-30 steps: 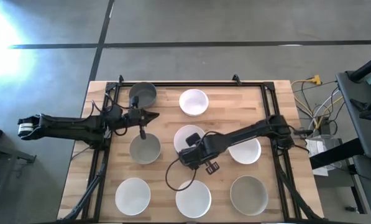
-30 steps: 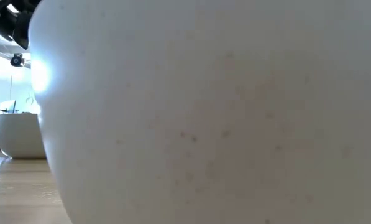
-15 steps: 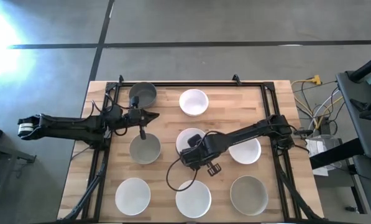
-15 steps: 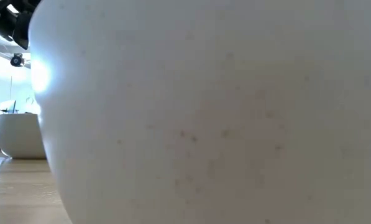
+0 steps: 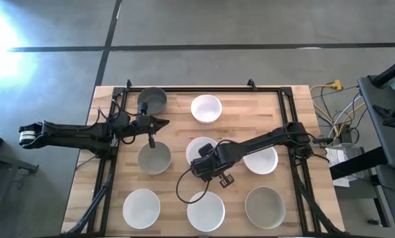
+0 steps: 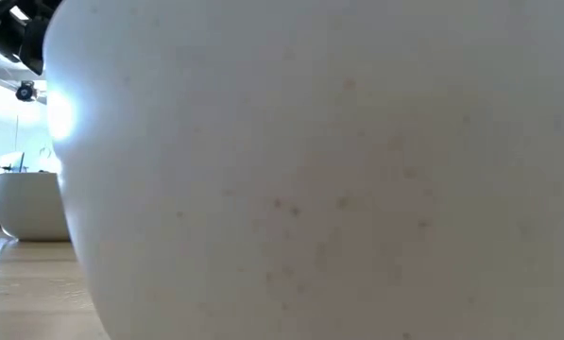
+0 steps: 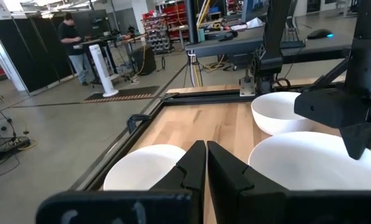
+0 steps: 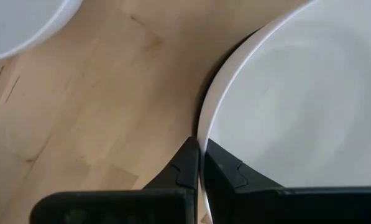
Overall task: Nest bowls inside each other
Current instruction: Stack the white bowl on top of the black bowl, then stack the dark gray bowl on top of the white bowl
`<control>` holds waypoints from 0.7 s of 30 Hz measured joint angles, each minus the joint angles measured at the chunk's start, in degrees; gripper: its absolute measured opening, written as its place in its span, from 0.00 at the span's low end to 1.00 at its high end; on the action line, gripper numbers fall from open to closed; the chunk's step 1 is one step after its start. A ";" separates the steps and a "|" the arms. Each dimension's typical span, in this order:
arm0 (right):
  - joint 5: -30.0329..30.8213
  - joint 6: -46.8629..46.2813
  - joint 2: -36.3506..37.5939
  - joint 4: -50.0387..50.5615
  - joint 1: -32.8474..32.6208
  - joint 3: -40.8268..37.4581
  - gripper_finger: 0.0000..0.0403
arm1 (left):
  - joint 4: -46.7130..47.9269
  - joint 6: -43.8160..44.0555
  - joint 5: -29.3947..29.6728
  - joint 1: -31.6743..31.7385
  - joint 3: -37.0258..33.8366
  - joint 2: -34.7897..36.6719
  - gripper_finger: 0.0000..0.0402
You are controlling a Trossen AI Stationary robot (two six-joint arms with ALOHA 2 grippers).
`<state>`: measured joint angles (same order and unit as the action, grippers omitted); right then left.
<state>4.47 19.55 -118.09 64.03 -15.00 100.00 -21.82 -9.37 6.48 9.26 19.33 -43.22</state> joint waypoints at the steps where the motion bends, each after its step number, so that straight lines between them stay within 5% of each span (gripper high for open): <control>1: -0.02 -0.02 -0.08 -0.03 0.00 -0.08 0.02 | 0.00 0.00 -0.02 0.00 0.00 0.00 0.00; 12: -0.22 -0.74 -0.10 -1.73 0.00 -3.27 0.03 | 0.04 0.02 -0.08 -0.02 0.00 0.00 0.00; 21: -0.17 -2.72 0.32 -3.20 -0.02 -3.62 0.20 | 0.14 0.04 -0.10 0.00 0.00 0.00 0.00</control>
<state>4.29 16.83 -117.77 60.83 -15.03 96.38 -21.69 -9.32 6.37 9.26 19.33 -43.22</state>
